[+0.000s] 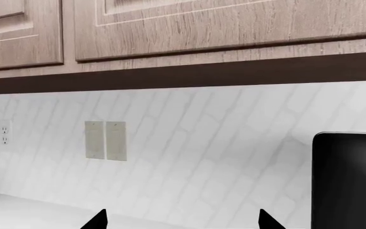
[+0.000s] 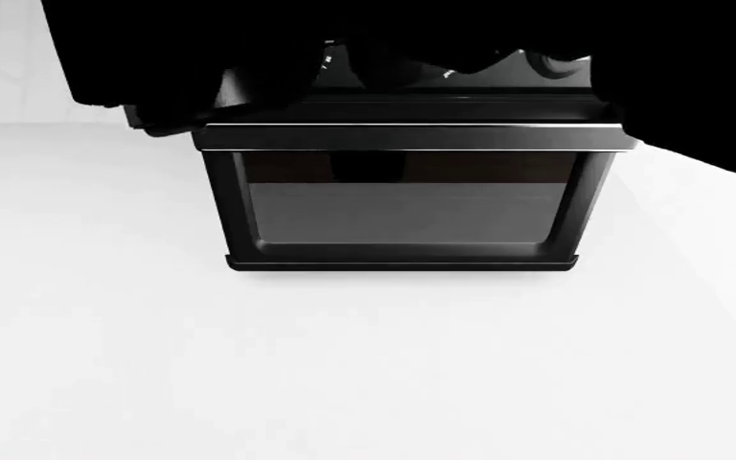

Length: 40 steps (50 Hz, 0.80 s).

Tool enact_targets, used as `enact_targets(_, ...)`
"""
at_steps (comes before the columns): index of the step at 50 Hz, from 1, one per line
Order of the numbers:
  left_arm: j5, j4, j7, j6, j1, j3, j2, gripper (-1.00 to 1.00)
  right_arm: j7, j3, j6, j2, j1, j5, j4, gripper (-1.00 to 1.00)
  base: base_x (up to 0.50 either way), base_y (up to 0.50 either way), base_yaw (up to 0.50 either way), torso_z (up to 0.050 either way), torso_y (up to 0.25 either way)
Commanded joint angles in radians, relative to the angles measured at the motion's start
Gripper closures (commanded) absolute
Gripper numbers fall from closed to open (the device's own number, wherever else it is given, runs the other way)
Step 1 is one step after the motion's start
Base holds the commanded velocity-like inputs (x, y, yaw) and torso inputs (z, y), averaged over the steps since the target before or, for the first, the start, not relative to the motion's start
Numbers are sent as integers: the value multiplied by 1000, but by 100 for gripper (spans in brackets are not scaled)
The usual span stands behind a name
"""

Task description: Turn on the toaster oven by setting the timer.

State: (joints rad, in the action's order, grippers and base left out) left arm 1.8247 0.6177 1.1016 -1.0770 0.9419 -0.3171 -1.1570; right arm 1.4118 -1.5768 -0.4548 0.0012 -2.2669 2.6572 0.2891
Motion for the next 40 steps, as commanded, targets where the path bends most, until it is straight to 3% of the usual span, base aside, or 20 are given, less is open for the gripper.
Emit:
enact_targets(1,-22,-9,-7,5,20,31,7,-100,-10,-8,8,-1,2,-5,-6,-100,0,0,0,0,0)
enact_targets(15,-23,-9,-7,8,20,35,4,-100,-75,-7,15,-1,-6,-12,-15,-100,0,0,0,0,0)
enact_targets(40,-20,-6,-8,17,27,54,8,-100,-32,-10,36,-1,3,24,-26,-100,0,0,0,0,0)
